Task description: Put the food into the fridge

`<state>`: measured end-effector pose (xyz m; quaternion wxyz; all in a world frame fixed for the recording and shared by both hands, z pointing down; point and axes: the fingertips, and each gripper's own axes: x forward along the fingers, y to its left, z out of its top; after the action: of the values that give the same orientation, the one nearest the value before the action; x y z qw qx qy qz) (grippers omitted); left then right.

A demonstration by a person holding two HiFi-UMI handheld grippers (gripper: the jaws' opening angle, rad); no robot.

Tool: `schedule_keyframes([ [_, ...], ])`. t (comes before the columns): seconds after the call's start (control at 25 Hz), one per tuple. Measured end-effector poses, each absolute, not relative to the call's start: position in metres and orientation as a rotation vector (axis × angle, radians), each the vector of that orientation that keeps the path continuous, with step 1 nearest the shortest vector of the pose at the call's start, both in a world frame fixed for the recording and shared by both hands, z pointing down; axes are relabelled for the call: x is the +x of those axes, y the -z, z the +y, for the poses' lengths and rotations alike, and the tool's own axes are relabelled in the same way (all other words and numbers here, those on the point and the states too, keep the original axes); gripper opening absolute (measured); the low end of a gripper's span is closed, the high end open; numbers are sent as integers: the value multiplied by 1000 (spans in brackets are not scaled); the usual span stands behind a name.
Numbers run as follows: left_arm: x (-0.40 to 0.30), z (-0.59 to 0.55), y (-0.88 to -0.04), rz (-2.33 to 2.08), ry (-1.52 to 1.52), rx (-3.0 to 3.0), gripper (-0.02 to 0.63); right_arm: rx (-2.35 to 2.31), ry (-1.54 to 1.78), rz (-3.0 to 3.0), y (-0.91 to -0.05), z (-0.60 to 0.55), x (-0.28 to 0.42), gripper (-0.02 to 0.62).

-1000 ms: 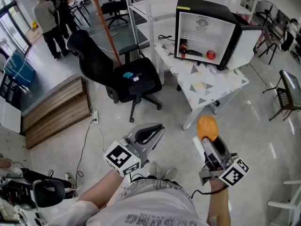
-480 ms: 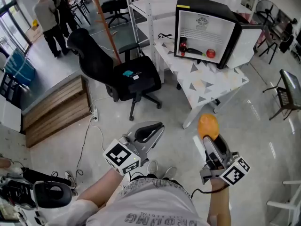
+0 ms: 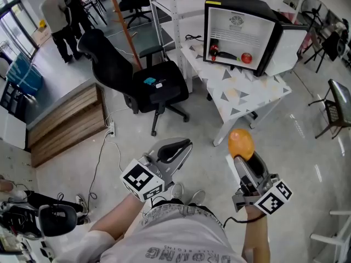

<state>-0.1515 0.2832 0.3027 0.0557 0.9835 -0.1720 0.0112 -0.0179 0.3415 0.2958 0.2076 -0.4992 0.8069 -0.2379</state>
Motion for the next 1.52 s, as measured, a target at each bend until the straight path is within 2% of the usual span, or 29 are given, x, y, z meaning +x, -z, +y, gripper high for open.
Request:
schedule_keyframes([
  [0.88,-106,313,-298,-562,-61,3002,37,-1314,698,2230,-306,367,32,244],
  [1.52,-100,275,-318,-595,-28,2959,37,-1324,728,2263,-323,329,40,244],
])
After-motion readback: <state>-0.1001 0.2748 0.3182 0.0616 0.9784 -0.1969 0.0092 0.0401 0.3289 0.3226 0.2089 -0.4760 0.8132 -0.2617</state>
